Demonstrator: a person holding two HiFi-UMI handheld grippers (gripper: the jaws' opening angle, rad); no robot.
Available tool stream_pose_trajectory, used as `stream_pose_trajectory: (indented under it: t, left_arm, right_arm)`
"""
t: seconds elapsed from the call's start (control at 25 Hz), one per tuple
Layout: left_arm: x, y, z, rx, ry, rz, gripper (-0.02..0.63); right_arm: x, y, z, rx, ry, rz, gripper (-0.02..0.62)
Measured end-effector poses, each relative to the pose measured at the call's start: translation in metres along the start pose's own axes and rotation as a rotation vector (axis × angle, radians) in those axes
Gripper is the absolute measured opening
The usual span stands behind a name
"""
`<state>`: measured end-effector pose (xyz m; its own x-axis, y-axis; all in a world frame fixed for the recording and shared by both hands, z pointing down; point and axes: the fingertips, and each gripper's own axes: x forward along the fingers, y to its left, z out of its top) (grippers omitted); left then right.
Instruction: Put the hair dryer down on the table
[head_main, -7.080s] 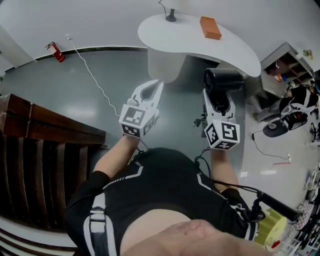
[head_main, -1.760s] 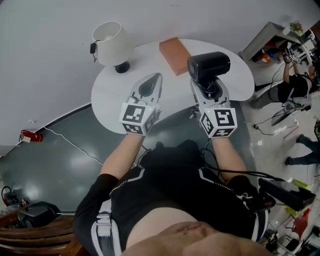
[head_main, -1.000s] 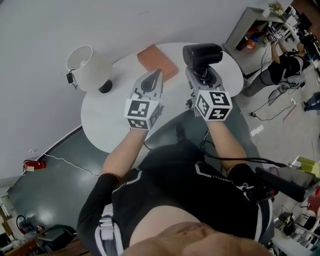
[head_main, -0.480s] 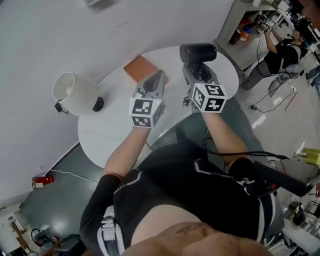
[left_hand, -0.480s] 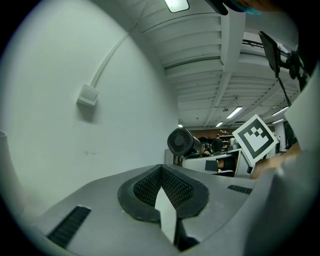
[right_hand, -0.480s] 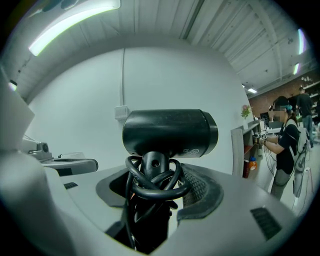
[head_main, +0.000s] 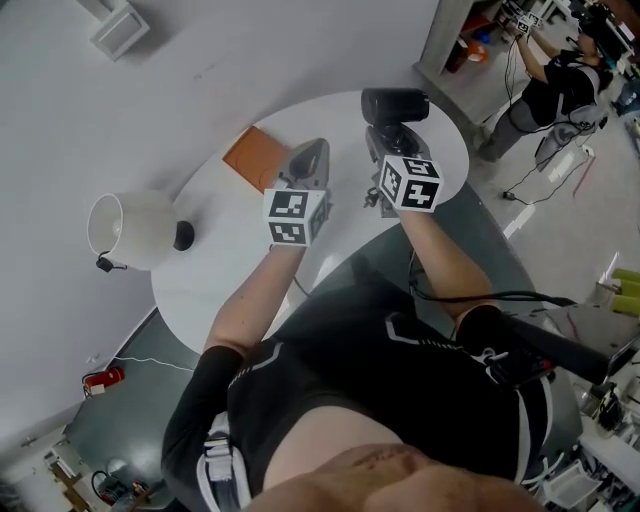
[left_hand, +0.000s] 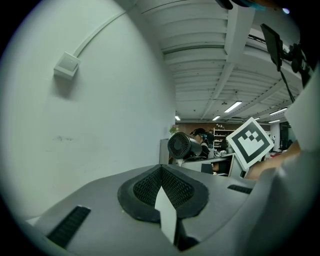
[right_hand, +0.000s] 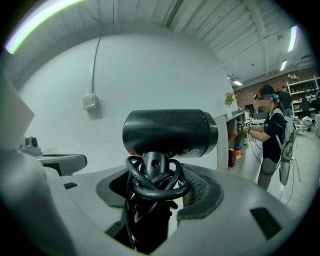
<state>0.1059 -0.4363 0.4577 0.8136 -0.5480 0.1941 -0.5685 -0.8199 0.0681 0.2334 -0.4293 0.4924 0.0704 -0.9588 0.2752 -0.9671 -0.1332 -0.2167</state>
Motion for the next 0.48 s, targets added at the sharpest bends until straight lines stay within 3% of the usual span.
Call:
stream_pose_trajectory:
  t: [0.48]
  left_arm:
    - [0.088, -0.006, -0.025, -0.001, 0.084, -0.041, 0.031]
  right_arm:
    - [0.064, -0.089, -0.040, 0.126, 0.106, -0.139, 0.265]
